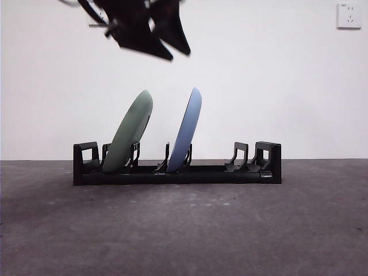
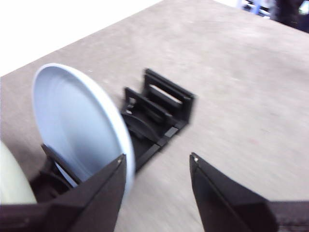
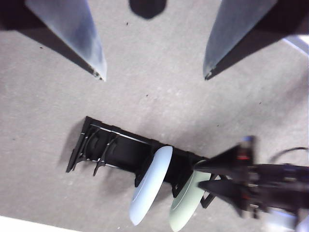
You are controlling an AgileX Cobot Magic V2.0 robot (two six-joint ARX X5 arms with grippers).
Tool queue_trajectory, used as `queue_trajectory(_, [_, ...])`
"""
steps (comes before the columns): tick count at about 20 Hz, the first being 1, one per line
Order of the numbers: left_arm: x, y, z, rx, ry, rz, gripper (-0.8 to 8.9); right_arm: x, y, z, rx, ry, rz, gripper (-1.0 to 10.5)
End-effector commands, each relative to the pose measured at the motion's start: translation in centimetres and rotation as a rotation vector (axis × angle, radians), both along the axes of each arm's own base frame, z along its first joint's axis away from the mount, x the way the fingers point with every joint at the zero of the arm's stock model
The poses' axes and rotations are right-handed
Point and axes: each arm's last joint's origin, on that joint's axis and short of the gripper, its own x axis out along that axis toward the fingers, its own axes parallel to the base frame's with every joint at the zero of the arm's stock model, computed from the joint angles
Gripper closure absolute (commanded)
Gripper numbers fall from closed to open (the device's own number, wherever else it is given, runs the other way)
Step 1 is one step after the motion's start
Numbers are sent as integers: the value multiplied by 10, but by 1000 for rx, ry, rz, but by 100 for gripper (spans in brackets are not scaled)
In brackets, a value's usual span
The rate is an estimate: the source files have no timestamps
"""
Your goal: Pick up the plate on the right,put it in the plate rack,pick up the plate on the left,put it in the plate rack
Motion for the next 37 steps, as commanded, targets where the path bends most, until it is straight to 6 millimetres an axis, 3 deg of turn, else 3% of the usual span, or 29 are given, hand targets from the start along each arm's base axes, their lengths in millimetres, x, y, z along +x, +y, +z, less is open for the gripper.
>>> queue_trajectory(1, [-28,13,19,12,31,-15,593,3,2,-4,1,35,41,604])
queue_trajectory(10, [-133,84,74,33,62,-16,593,7,8,-7,73,86,173,604])
queue_trajectory(16, [-175,112,84,21,44,-16,593,15,13,-27,77,170,223,605])
queue_trajectory(18, [-180,115,84,24,50,-16,593,20,15,-42,74,223,254,609])
queue_trajectory(21, [-179,115,84,28,54,-15,593,22,18,-64,93,261,338,760])
queue_trajectory(26, [-171,110,80,44,79,-15,593,23,20,-96,133,298,375,762])
queue_trajectory(29, [-168,108,79,51,90,-16,593,24,20,-103,129,322,373,791])
queue_trajectory(32, [-166,106,78,56,97,-16,593,26,21,-107,121,315,384,972])
queue_trajectory(35, [-165,105,77,59,102,-15,603,27,21,-106,119,291,388,959])
queue_trajectory(37, [-165,105,77,61,102,-16,714,29,21,-106,121,275,390,958])
